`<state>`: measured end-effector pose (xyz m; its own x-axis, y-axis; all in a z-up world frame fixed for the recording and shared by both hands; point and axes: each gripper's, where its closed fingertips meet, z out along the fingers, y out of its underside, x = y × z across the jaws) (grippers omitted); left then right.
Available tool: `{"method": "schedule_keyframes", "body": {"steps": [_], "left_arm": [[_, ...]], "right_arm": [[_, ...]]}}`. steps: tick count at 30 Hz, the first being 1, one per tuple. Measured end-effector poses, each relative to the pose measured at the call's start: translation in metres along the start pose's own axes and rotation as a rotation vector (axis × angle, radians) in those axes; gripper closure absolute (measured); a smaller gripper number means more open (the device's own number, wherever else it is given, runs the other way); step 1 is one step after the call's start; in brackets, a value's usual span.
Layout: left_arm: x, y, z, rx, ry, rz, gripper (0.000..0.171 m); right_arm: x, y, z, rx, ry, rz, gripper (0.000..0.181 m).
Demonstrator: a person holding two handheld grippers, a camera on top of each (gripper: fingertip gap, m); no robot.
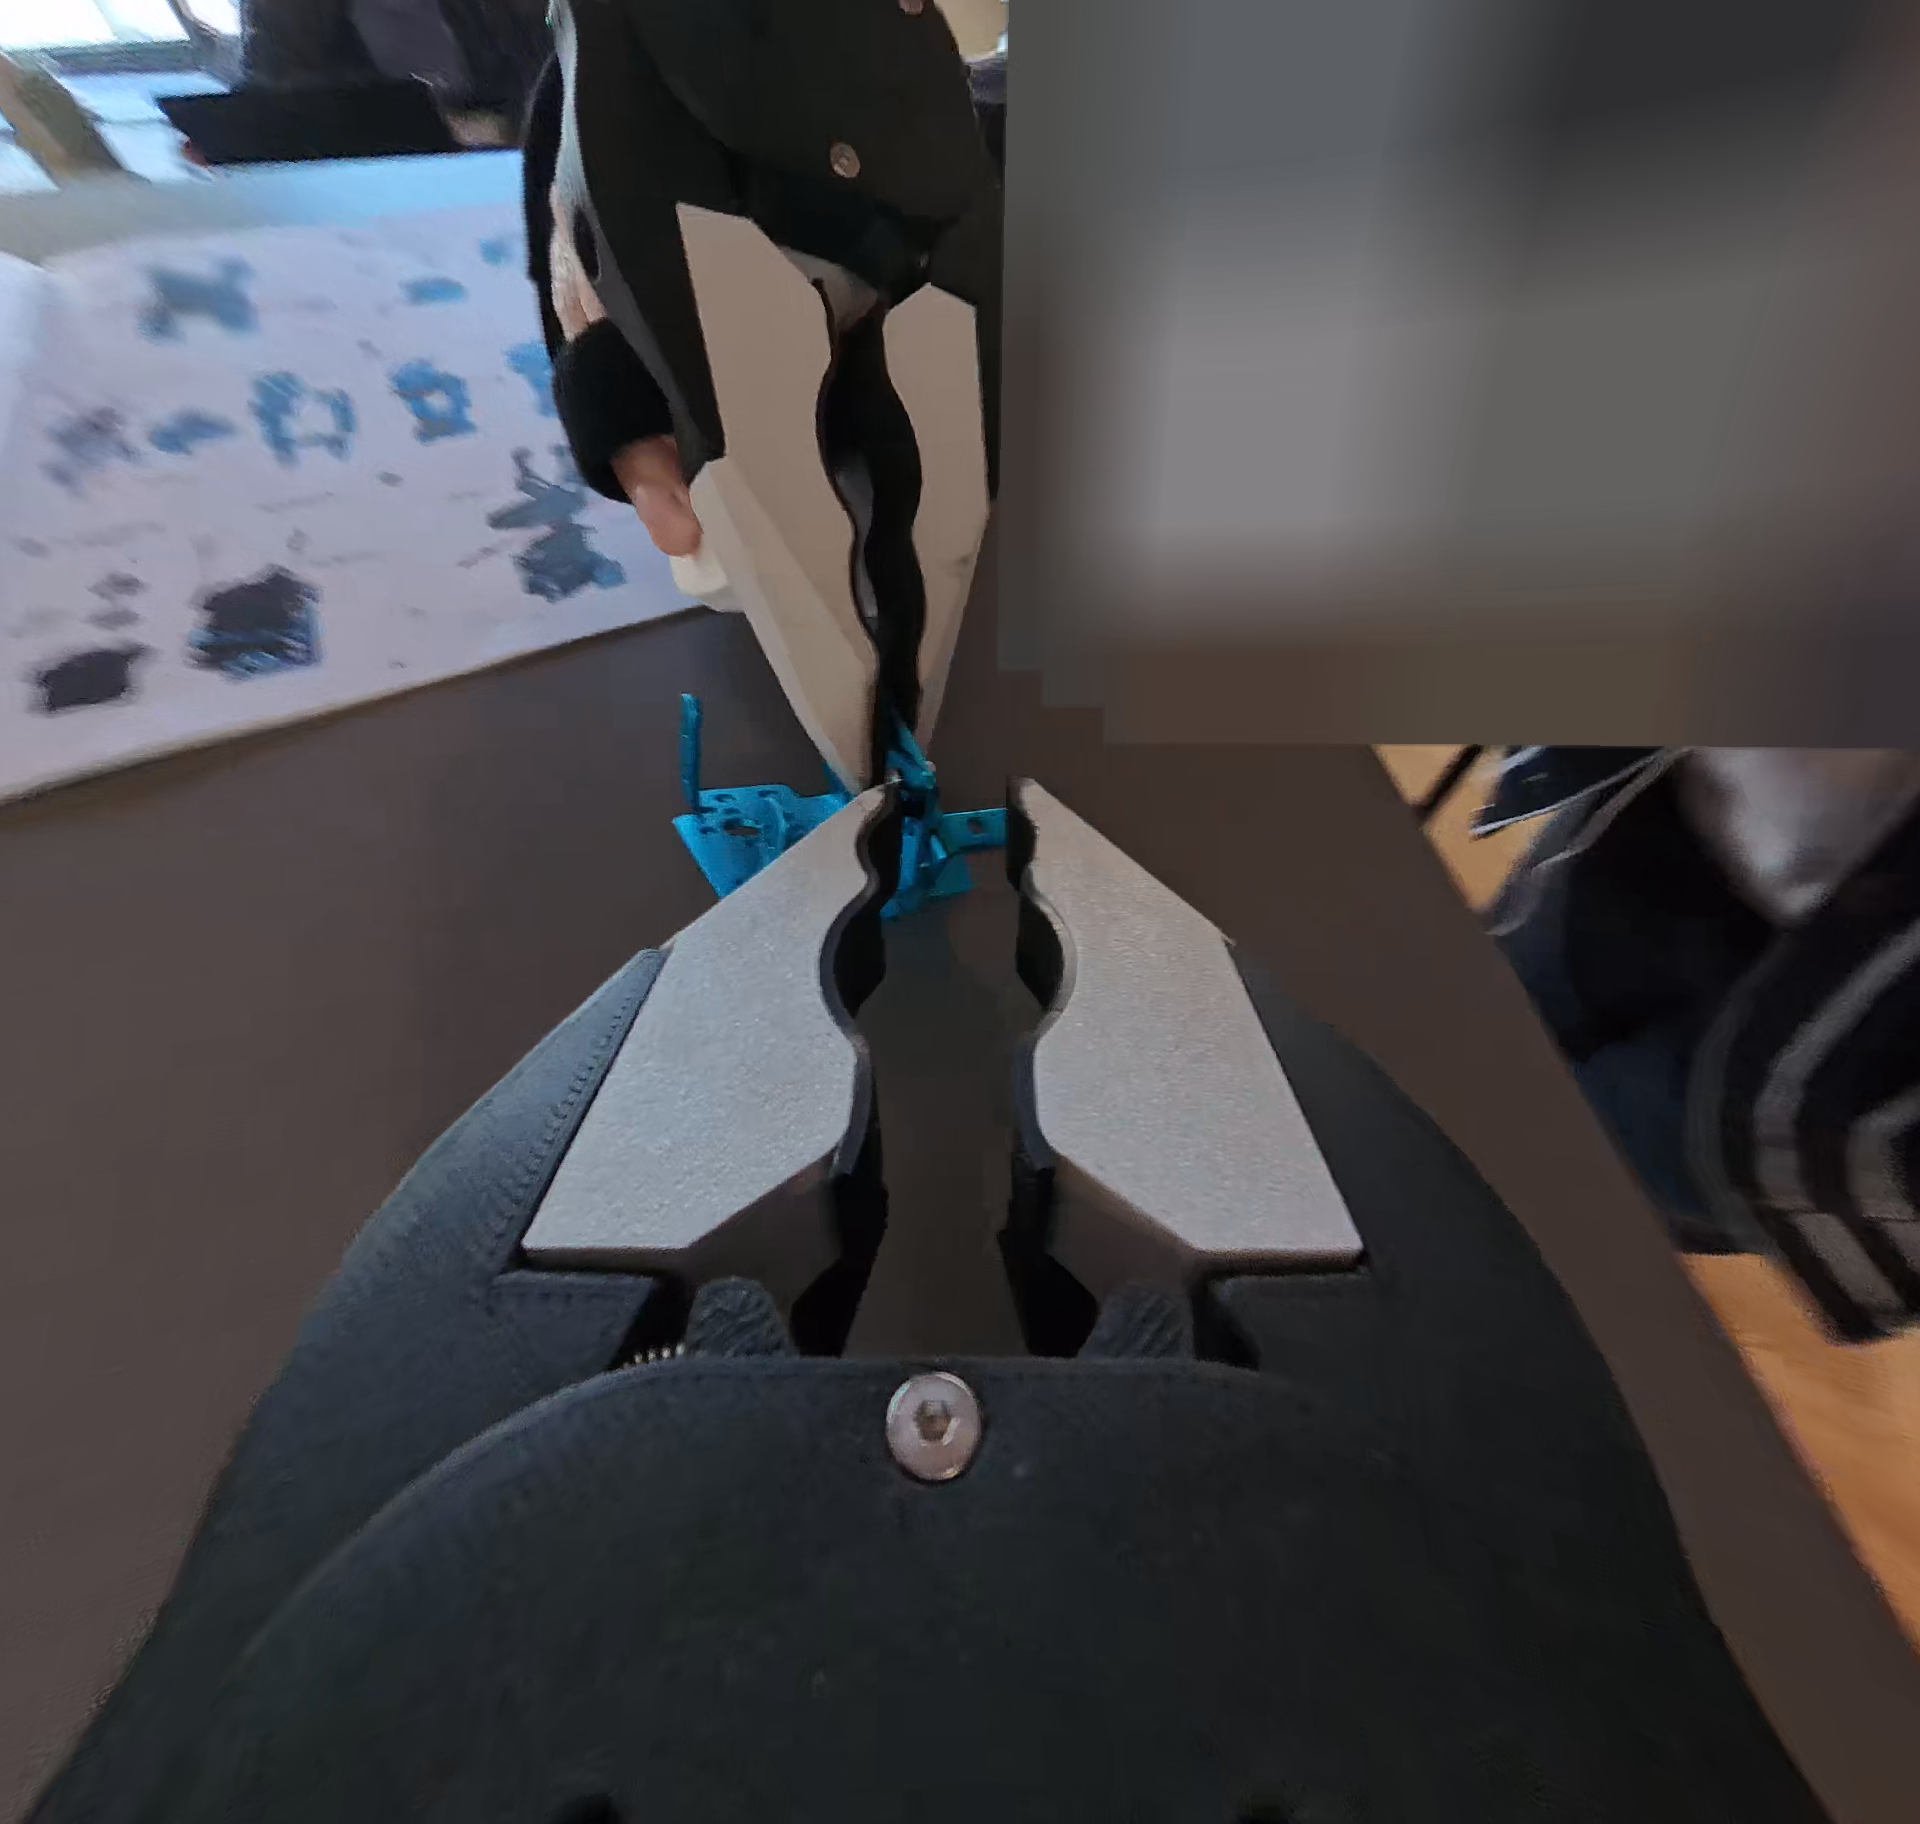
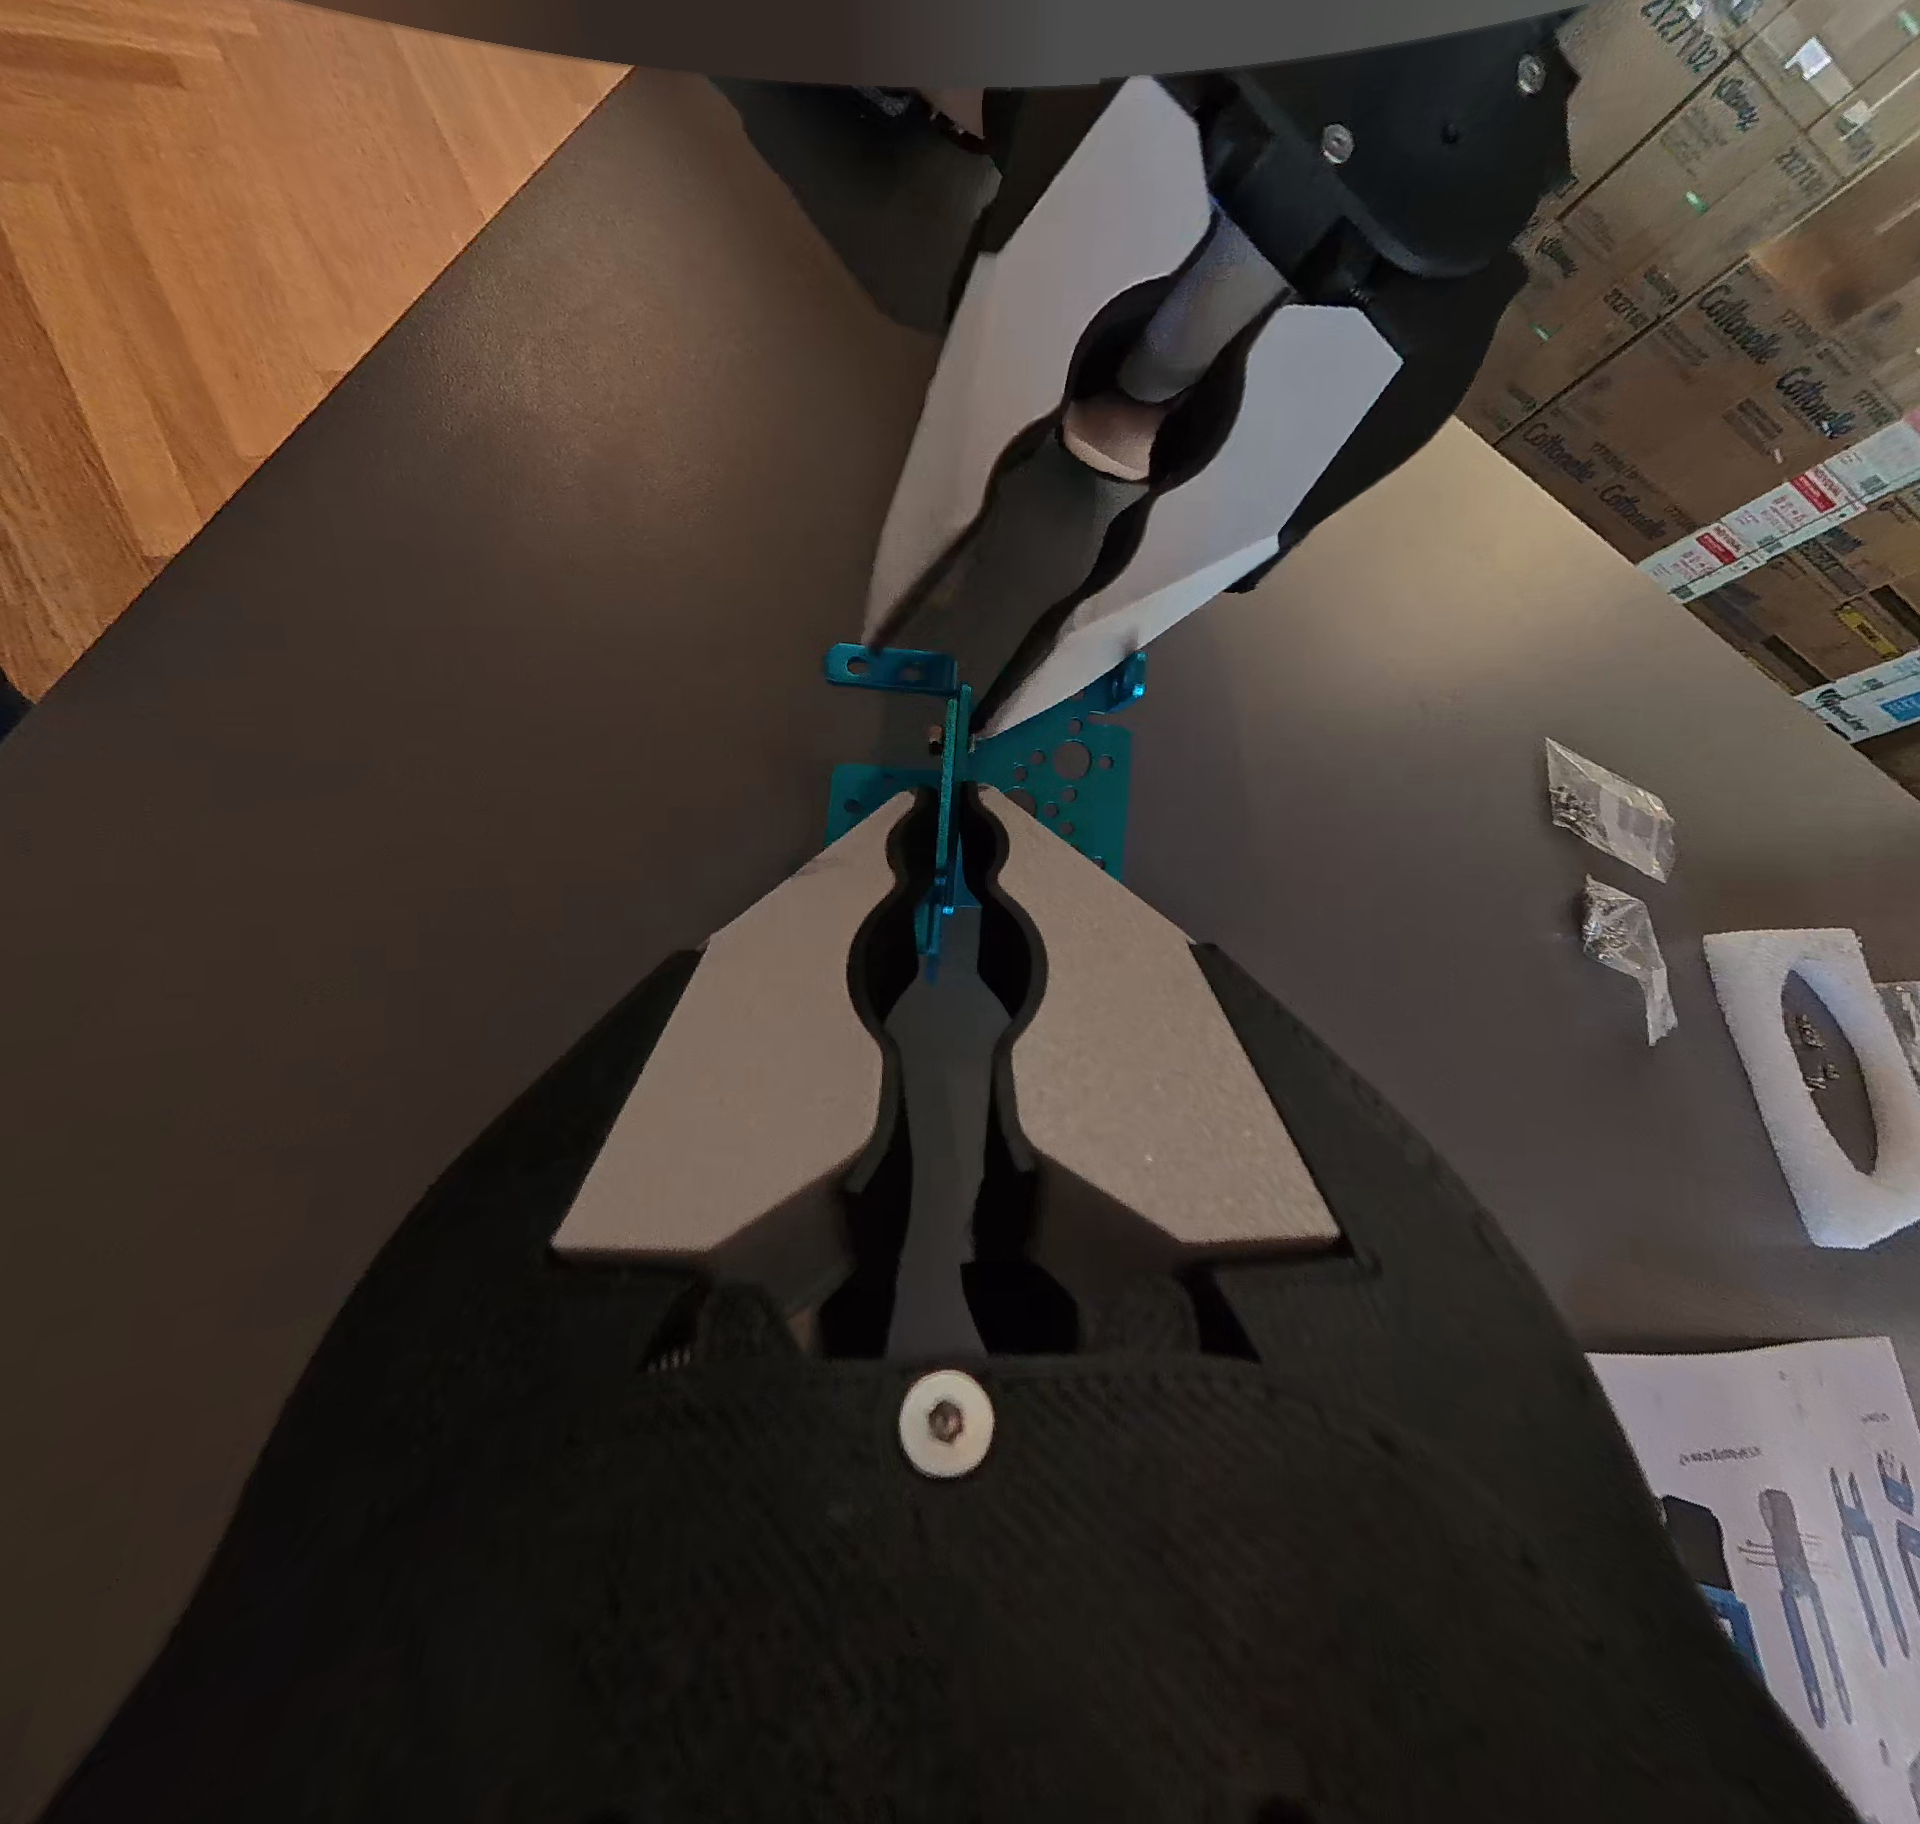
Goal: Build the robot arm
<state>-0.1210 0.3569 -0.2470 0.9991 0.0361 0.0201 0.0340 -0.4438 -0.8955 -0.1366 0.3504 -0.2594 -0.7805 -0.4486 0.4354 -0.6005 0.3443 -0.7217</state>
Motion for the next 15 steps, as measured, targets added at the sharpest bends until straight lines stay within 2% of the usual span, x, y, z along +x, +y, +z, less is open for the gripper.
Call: {"method": "schedule_keyframes", "body": {"steps": [2, 7, 11, 15], "left_arm": [[-0.001, -0.001, 0.000, 0.013, 0.028, -0.045, 0.150], [-0.009, -0.005, 0.001, 0.040, -0.003, -0.076, 0.154], [-0.015, -0.005, 0.002, 0.049, -0.026, -0.115, 0.166], [-0.018, -0.003, 0.002, 0.034, -0.052, -0.100, 0.164]], "right_arm": [[0.001, 0.000, 0.000, -0.006, 0.010, -0.005, 0.177], [0.004, 0.001, 0.000, -0.022, 0.033, -0.023, 0.177], [0.005, 0.002, 0.000, -0.024, 0.039, -0.019, 0.177], [0.006, 0.002, 0.000, -0.027, 0.043, -0.006, 0.177]]}}
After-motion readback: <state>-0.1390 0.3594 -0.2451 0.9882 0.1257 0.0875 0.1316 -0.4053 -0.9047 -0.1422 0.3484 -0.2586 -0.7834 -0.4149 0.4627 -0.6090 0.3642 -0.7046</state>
